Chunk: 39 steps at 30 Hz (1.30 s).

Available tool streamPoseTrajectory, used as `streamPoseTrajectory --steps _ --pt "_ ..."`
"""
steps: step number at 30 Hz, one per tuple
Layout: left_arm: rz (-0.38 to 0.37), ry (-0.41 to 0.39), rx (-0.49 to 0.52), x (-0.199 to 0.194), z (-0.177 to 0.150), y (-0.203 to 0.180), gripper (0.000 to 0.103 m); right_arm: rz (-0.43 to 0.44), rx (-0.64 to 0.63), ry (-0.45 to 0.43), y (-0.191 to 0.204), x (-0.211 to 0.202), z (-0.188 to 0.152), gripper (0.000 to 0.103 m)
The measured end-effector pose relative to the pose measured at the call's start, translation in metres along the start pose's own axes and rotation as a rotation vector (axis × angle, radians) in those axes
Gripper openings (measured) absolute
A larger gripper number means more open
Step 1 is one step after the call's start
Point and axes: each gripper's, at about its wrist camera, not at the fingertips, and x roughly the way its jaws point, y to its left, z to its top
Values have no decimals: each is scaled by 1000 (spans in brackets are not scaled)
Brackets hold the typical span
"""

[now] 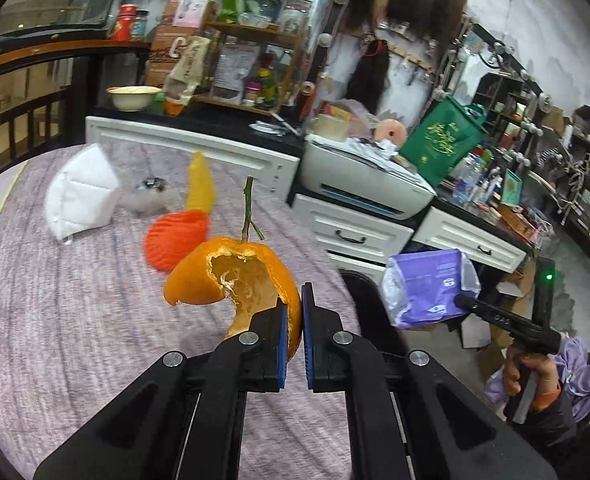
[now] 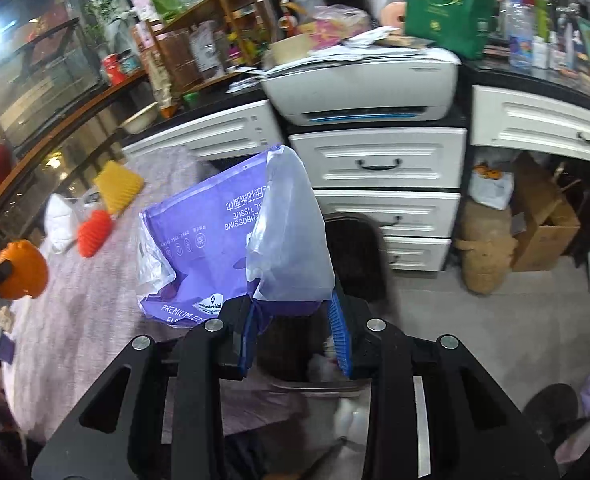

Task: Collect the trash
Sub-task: 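Carry the purple package into the bin and open the right gripper while the left carries the peel, then carry the orange peel over the bin and open the left gripper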

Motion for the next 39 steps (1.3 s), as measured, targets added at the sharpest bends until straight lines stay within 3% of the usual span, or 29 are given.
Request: streamPoseTrajectory --steps 6,13,19,25,31,33,39 --pt "-72 2 34 16 4 -36 7 -226 -83 -18 -20 9 -8 32" --pt "-135 25 52 34 6 -65 7 -367 -191 45 -26 59 -17 32" --pt "-170 59 66 53 3 -86 7 -377 -217 135 -28 109 -31 33" --pt "-192 91 92 65 -4 -101 7 -358 -202 180 -27 132 -45 69" --pt "-226 132 101 82 -9 -113 7 -315 -151 170 -32 108 -52 69" --pt "-232 139 108 86 -10 -118 7 -293 -88 154 -42 90 -52 75" --pt "-270 191 120 106 -19 -132 7 -310 31 73 -72 42 -50 79"
